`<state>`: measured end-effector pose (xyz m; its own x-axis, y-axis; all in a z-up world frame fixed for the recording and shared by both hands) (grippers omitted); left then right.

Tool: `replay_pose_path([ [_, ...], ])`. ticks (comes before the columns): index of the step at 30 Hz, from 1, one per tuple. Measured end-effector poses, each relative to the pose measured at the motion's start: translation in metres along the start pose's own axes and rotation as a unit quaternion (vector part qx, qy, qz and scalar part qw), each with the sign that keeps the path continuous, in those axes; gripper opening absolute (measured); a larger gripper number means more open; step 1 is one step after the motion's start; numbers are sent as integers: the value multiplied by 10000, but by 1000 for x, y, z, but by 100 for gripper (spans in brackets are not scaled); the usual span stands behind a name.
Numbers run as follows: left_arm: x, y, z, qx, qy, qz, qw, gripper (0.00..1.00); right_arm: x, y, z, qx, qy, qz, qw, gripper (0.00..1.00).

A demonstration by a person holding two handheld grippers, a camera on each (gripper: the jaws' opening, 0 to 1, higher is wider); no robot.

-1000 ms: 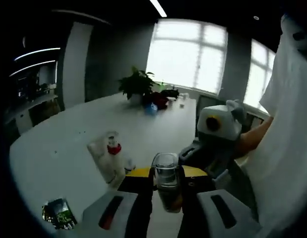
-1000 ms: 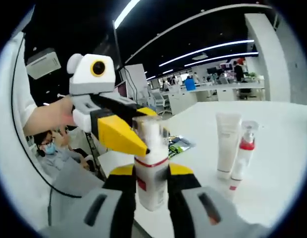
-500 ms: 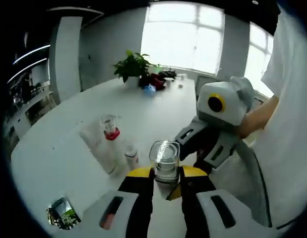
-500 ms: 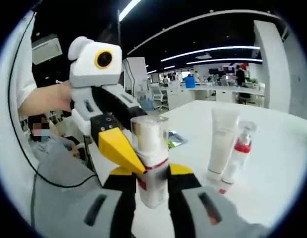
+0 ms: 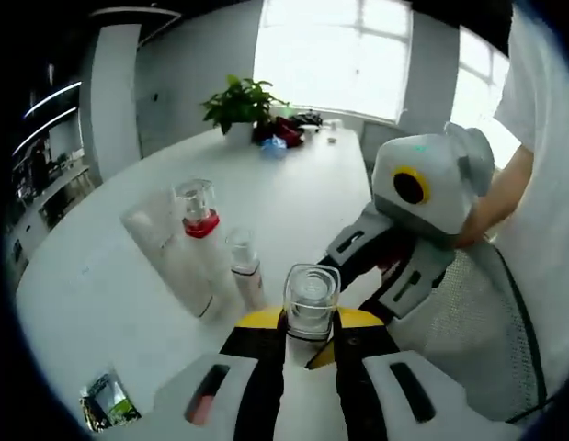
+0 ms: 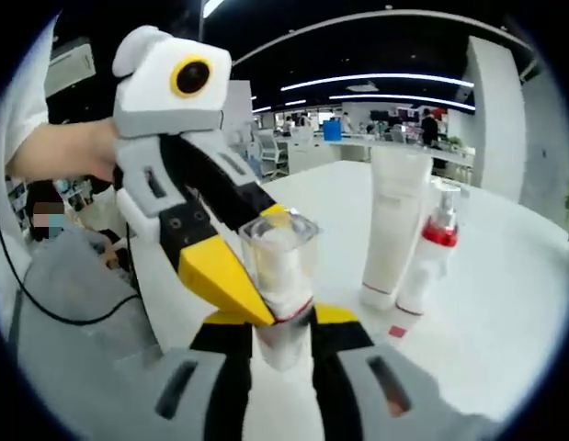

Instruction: Arrange the skincare products in the storage area until every visible bottle or jar stands upright without overlapping.

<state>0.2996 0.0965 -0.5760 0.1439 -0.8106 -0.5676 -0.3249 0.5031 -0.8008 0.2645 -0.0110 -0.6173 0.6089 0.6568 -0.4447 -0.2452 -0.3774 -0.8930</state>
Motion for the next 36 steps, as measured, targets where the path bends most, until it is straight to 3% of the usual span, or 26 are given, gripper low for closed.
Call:
replay_pose_path([
  [12,19,12,10,131,95,73,9998,16,12,18,-7,-116,147,328,9993,24],
  [36,30,13,16,429,88,177,9989,16,18,29,-15,-176,258,520,9982,25],
])
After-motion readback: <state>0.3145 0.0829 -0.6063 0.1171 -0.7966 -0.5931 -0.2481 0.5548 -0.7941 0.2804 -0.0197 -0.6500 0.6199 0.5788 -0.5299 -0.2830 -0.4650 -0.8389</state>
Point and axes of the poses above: the point that each gripper's makers call its tool centre point, and the gripper's own axes: x roughly forward along the fingers, z roughly to its left, y roughly out of its underside, the point moved 9 cm from there along -x, roughly backward along the fingers, and after that the axes turned 6 degrees about -x, right-handed, at the moved point
